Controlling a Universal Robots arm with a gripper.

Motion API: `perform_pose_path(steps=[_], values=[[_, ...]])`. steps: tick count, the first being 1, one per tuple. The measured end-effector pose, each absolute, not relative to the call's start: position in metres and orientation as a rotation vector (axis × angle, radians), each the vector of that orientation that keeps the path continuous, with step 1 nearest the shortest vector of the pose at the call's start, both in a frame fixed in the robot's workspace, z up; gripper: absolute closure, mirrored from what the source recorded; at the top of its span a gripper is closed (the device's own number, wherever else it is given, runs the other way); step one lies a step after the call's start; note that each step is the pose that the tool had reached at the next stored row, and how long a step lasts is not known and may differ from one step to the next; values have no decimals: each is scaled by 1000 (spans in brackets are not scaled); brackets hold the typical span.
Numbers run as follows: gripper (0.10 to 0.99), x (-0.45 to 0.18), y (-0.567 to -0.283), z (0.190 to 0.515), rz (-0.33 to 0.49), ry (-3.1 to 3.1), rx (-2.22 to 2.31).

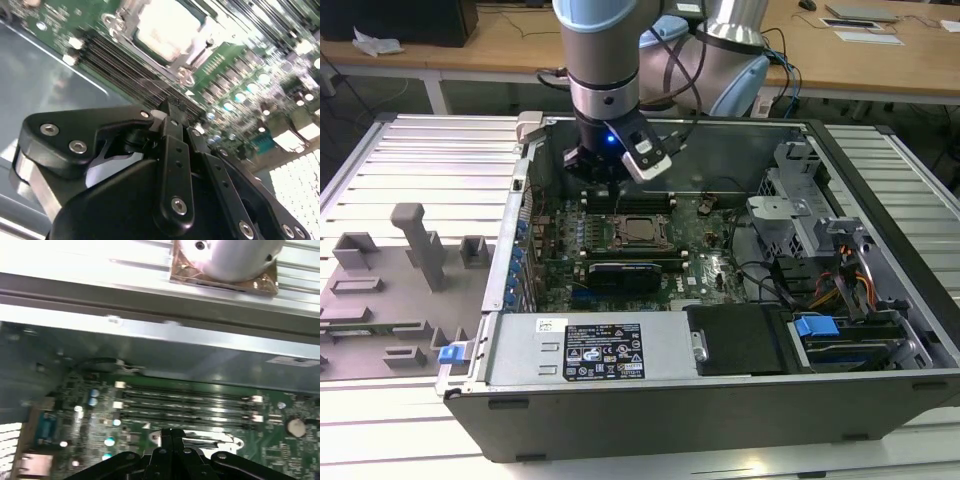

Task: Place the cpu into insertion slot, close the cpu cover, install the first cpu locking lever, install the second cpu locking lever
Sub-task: 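Install the first cpu locking lever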

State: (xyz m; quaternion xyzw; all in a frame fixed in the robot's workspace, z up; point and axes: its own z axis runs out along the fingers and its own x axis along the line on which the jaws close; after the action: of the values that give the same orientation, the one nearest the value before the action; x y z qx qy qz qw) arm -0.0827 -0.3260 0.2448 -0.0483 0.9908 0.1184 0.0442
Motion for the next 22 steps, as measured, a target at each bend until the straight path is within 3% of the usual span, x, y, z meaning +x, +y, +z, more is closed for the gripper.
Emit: perform_pose_path(steps=[13,22], values=[[980,-59,-326,237,356,3011,-149],[980,-59,-324,231,306,2995,-90]])
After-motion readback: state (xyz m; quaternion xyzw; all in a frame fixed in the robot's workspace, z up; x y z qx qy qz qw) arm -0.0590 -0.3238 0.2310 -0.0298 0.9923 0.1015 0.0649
